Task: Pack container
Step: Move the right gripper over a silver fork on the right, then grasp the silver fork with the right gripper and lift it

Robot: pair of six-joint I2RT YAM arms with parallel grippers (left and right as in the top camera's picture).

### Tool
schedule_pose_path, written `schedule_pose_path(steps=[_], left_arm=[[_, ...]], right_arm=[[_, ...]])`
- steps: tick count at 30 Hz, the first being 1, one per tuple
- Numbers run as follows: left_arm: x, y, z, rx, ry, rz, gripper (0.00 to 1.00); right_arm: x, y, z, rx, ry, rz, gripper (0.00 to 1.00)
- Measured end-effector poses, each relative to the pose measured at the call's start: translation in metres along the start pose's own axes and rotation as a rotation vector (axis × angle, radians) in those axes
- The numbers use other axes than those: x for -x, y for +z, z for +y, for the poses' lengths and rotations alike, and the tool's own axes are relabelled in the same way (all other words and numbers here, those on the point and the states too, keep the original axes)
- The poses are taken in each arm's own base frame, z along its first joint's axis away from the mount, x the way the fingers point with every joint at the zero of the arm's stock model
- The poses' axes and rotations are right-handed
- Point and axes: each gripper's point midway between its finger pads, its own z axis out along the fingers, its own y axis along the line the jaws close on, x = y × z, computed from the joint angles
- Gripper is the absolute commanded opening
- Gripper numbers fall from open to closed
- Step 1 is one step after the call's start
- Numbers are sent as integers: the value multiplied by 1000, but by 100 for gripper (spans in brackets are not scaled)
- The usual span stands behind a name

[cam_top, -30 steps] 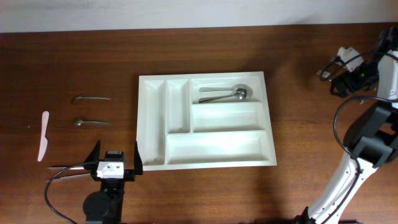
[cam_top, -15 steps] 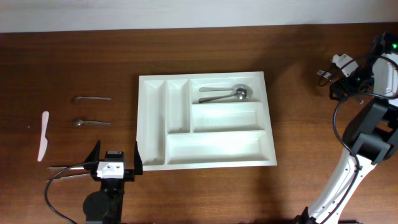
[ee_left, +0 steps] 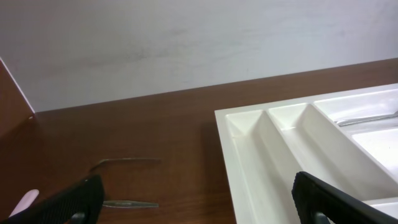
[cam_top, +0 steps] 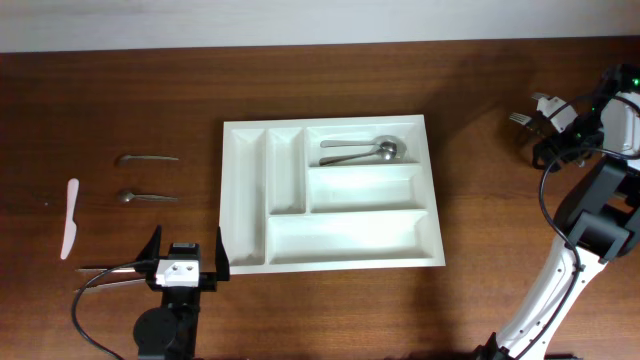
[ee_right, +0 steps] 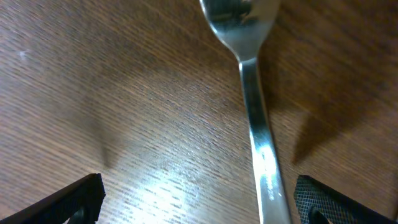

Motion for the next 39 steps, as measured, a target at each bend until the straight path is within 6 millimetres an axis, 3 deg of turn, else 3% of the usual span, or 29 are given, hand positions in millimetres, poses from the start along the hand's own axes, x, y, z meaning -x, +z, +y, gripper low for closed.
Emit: schedule_pose_path(steps=[19, 39], left_arm=[[1, 0, 0, 0, 0, -3, 99], [3, 0, 0, 1, 0, -11, 99]], right_arm=[[5, 1, -7, -27, -24, -21, 99], [7, 10, 5, 27, -25, -50, 99]])
